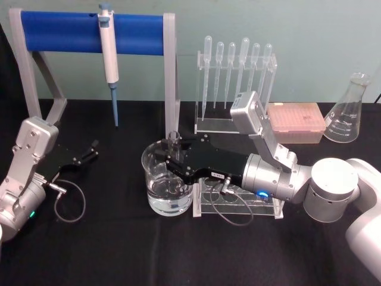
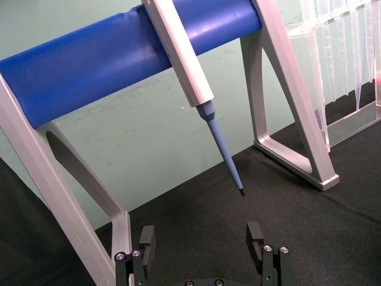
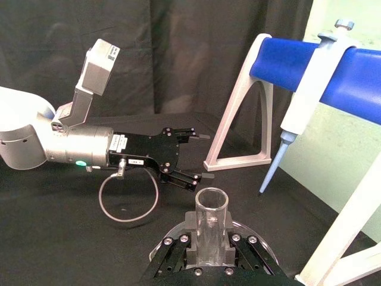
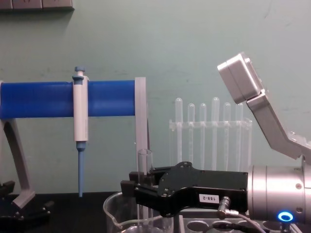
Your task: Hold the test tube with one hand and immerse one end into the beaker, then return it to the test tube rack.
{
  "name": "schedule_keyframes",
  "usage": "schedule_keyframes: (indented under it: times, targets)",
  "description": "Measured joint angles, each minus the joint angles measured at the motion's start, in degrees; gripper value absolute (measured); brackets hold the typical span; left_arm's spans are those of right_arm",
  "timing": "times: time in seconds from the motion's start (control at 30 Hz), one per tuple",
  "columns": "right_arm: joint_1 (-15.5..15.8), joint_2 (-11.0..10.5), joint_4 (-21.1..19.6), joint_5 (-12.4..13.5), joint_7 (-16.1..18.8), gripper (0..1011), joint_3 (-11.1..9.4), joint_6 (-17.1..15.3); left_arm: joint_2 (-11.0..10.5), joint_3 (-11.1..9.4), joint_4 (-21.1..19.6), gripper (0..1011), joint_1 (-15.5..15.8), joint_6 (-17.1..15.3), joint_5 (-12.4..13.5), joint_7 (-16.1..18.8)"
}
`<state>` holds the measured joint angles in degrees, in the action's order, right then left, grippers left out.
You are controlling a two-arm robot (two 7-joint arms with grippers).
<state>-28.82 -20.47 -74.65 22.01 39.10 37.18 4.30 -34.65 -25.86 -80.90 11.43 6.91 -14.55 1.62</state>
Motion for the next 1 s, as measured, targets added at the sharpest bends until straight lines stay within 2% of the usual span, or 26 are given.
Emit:
schedule_keyframes:
  times: [1.0]
  targets:
    - [0.0, 0.0, 0.0, 0.0, 0.0, 226, 0.0, 0.0, 0.0, 0.0, 0.0, 1000, 0.0, 0.0, 0.0, 0.0]
